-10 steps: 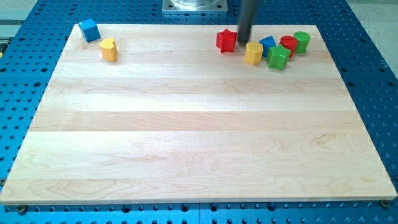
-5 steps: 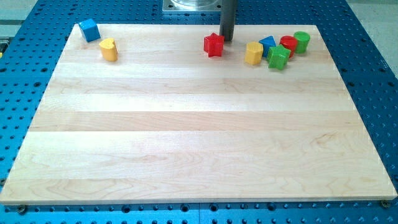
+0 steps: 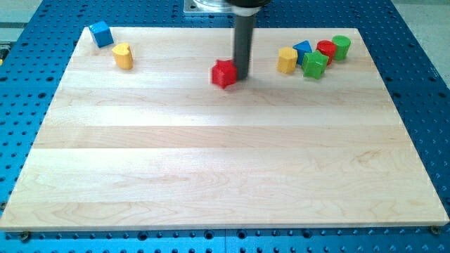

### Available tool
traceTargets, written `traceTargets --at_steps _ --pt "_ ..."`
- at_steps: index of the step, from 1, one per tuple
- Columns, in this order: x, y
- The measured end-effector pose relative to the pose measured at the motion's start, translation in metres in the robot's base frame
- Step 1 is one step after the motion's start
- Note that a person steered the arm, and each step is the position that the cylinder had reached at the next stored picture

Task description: Move the red star diagonally bottom right to the heart

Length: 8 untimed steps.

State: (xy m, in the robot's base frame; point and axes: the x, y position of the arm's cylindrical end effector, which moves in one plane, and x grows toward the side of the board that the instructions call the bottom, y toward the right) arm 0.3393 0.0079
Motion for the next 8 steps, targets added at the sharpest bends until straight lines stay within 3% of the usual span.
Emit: traceTargets --at_steps 1,2,3,5,7,8 --pt "0.0 -0.085" --pt "0.01 -0.075" --pt "0.034 -0.017" --pt "0.057 -0.104" --pt "0.061 -0.091" --pt "0.091 -0.13"
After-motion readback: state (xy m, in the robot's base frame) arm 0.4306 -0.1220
